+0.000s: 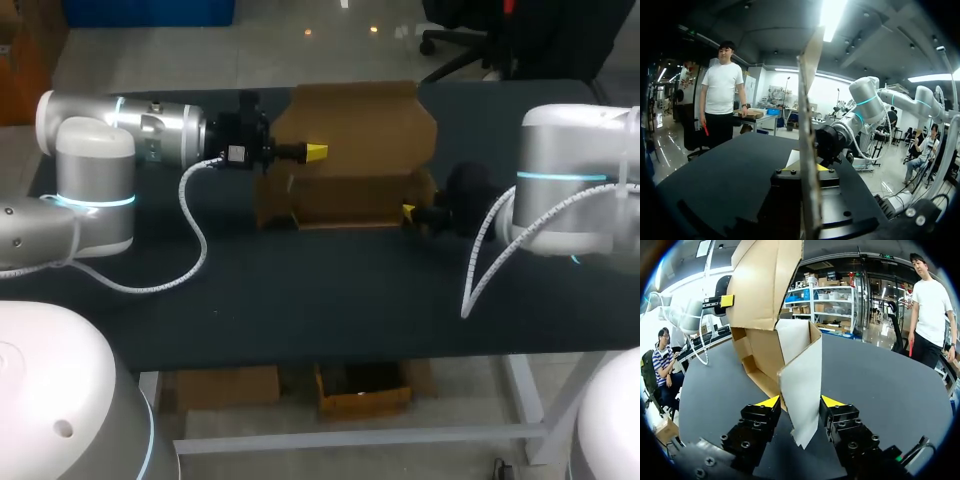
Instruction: Assemble the packaging by folding the flat box into shape, placing the metal phone stand inside, and closing the box properly
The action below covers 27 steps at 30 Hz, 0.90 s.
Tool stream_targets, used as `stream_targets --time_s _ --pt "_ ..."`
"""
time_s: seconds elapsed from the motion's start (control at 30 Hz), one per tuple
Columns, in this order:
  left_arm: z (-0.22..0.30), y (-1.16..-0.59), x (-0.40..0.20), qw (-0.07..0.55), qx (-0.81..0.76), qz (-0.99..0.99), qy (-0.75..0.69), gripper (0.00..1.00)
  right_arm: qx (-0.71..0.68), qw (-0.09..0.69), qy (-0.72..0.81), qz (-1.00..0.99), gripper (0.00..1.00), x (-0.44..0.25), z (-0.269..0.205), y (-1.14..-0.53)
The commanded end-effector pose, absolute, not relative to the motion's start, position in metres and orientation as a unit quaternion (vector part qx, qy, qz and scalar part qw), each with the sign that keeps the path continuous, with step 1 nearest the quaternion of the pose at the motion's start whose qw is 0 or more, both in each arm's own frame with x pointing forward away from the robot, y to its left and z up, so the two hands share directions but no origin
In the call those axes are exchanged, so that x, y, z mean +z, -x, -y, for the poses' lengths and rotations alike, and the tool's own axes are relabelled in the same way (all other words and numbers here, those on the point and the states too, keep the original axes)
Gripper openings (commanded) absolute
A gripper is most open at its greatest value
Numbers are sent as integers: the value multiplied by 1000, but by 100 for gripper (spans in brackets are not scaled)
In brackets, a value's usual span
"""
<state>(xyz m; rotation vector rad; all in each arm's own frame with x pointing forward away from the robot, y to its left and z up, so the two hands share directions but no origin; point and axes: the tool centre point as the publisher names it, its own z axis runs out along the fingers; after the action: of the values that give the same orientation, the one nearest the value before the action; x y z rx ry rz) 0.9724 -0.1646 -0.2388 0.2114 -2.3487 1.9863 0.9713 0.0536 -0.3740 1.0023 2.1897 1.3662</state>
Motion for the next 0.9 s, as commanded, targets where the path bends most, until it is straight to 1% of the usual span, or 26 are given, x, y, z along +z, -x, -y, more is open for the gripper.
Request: stream_targets --time_s 0.03,0.67,0.9 --pt "163 -973 -244 29 644 761 -68 0 483 200 -364 -771 47 -379 -63 -971" --pt "163 -973 -244 29 644 761 -68 0 483 207 -383 -760 46 -379 -80 -956" --pt "163 -973 -244 29 644 761 -68 0 486 209 -389 -754 47 -377 -83 -951"
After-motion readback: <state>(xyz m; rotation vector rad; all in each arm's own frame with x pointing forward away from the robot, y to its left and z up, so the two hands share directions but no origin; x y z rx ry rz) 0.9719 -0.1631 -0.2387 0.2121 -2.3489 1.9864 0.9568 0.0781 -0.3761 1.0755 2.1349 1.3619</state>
